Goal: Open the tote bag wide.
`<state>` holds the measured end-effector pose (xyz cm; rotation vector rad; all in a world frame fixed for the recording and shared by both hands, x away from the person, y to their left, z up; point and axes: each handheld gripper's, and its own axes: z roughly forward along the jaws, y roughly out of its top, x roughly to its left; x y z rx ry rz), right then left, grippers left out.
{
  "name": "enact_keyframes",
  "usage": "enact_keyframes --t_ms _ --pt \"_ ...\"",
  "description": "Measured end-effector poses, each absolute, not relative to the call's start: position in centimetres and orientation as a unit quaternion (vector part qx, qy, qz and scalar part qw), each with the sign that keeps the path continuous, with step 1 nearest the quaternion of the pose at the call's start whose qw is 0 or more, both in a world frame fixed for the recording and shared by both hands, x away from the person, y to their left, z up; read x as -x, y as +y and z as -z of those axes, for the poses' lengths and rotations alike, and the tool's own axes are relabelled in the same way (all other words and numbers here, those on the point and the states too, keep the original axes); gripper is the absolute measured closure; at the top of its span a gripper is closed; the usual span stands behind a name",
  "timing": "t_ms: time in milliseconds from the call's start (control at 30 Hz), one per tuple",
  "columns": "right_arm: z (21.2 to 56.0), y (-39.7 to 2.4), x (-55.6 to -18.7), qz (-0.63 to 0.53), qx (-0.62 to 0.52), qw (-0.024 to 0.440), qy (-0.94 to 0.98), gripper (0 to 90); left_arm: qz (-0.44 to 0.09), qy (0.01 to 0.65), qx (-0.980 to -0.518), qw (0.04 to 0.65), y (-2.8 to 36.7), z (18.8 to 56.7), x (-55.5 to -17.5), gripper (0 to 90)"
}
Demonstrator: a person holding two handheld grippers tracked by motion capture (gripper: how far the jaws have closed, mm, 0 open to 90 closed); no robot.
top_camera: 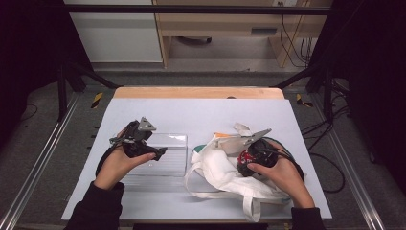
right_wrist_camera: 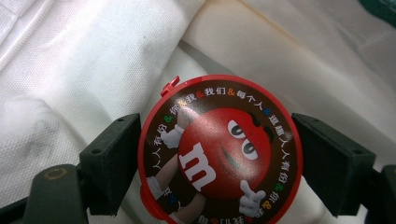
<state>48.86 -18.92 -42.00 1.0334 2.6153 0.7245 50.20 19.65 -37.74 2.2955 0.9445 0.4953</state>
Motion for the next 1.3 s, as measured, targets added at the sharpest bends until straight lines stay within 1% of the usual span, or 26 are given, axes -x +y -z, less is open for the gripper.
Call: enact_keyframes --t_ms 633,733,1300 --pt "42.37 -18.71 -48.87 -0.238 -0.352 0.116 0.898 23.0 -0.185 0.353 -0.867 0.298 19.54 37.86 -50.18 10.4" --pt "42.37 -18.72 -48.88 -0.237 -0.354 0.118 0.897 25.1 -0.185 0.353 -0.867 0.298 19.51 37.86 -50.17 10.3" --pt "42.12 -18.67 -49.03 -0.231 -0.368 0.111 0.894 26.0 -0.188 0.350 -0.868 0.297 19.56 37.73 -50.12 10.3"
